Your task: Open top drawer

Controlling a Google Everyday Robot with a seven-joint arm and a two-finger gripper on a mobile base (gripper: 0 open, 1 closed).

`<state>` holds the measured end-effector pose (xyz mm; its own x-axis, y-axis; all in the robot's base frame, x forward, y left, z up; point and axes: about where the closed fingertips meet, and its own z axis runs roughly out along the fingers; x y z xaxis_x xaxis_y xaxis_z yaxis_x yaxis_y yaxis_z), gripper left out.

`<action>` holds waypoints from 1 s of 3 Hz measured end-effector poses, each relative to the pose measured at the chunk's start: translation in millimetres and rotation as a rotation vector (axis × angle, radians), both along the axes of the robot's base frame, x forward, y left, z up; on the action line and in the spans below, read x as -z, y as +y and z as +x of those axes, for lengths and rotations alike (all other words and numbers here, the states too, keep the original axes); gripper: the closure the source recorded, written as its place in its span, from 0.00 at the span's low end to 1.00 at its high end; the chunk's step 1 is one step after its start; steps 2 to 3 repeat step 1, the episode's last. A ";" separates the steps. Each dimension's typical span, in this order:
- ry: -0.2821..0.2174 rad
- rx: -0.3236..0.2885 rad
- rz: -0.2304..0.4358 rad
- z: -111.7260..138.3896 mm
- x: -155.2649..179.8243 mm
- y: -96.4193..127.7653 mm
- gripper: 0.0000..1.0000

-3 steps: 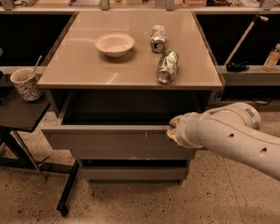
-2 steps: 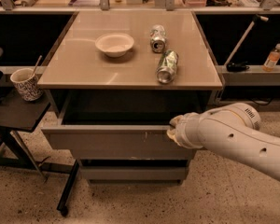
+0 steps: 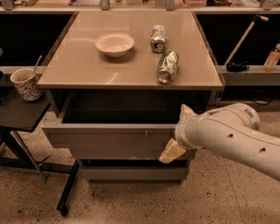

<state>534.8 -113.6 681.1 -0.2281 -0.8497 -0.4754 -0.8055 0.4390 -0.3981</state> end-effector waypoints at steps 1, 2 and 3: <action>0.000 0.000 0.000 0.0 0.0 0.0 0.00; 0.000 0.000 0.000 0.0 0.0 0.0 0.00; 0.000 0.000 0.000 0.0 0.0 0.0 0.00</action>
Offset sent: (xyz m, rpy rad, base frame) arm 0.0000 0.0000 0.0000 0.0000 0.0000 0.0000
